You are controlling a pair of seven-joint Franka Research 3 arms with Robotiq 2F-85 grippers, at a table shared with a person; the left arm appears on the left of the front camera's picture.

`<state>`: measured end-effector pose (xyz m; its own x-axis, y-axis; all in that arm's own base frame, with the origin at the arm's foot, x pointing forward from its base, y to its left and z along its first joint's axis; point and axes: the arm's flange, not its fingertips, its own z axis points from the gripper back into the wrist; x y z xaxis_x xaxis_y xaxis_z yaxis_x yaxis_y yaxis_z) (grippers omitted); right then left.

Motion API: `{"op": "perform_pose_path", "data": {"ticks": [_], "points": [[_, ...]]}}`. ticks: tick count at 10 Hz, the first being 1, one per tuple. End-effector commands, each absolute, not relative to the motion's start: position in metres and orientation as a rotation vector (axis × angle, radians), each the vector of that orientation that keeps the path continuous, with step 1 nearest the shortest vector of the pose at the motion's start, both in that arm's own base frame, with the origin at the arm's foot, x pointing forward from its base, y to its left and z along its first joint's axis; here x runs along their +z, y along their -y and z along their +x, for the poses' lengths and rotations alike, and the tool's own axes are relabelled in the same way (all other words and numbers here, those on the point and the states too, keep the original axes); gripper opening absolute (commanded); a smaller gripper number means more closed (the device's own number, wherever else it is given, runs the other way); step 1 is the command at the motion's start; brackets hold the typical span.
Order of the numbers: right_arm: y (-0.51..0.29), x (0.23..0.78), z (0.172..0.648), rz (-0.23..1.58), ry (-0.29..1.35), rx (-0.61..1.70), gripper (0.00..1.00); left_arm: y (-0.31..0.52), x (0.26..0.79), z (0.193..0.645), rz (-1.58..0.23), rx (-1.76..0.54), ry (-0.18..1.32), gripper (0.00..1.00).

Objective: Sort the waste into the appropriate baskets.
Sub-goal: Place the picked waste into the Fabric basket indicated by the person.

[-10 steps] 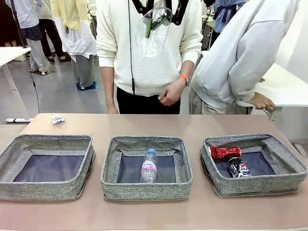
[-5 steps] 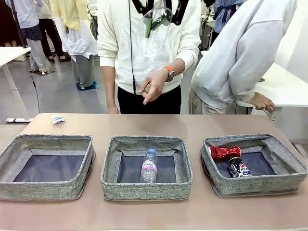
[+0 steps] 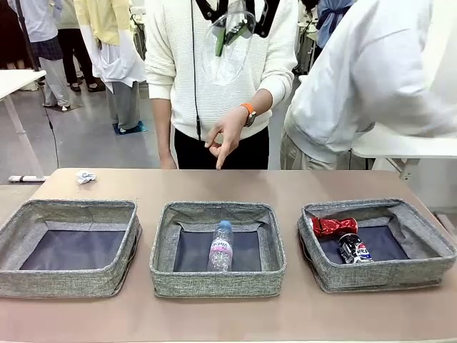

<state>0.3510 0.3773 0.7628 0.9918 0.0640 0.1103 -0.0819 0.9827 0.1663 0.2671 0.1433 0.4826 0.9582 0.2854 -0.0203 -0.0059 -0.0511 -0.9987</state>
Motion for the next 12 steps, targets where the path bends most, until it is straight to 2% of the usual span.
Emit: {"op": "perform_pose_path", "data": {"ticks": [1, 2, 4, 6, 7, 8, 9, 12], "points": [[-0.377, 0.763, 0.351, 0.171, 0.105, 0.073, 0.02, -0.141, 0.486, 0.266, -1.630, 0.230, 0.234, 1.00], [-0.384, 0.735, 0.352, 0.179, 0.081, 0.156, 0.02, -0.141, 0.486, 0.266, -1.630, 0.230, 0.234, 1.00], [-0.406, 0.642, 0.344, 0.206, -0.048, 0.250, 0.02, -0.141, 0.486, 0.266, -1.630, 0.230, 0.234, 1.00], [-0.418, 0.548, 0.327, 0.125, -0.125, 0.235, 0.02, -0.141, 0.486, 0.266, -1.630, 0.230, 0.234, 1.00], [-0.419, 0.521, 0.323, 0.119, -0.147, 0.248, 0.02, -0.141, 0.486, 0.266, -1.630, 0.230, 0.234, 1.00], [-0.416, 0.501, 0.325, 0.101, -0.137, 0.275, 0.02, -0.141, 0.486, 0.266, -1.630, 0.230, 0.234, 1.00], [-0.410, 0.497, 0.332, 0.180, -0.145, 0.278, 0.02, -0.141, 0.486, 0.266, -1.630, 0.230, 0.234, 1.00], [-0.405, 0.500, 0.338, 0.222, -0.101, 0.282, 0.02, -0.141, 0.486, 0.266, -1.630, 0.230, 0.234, 1.00]]}}
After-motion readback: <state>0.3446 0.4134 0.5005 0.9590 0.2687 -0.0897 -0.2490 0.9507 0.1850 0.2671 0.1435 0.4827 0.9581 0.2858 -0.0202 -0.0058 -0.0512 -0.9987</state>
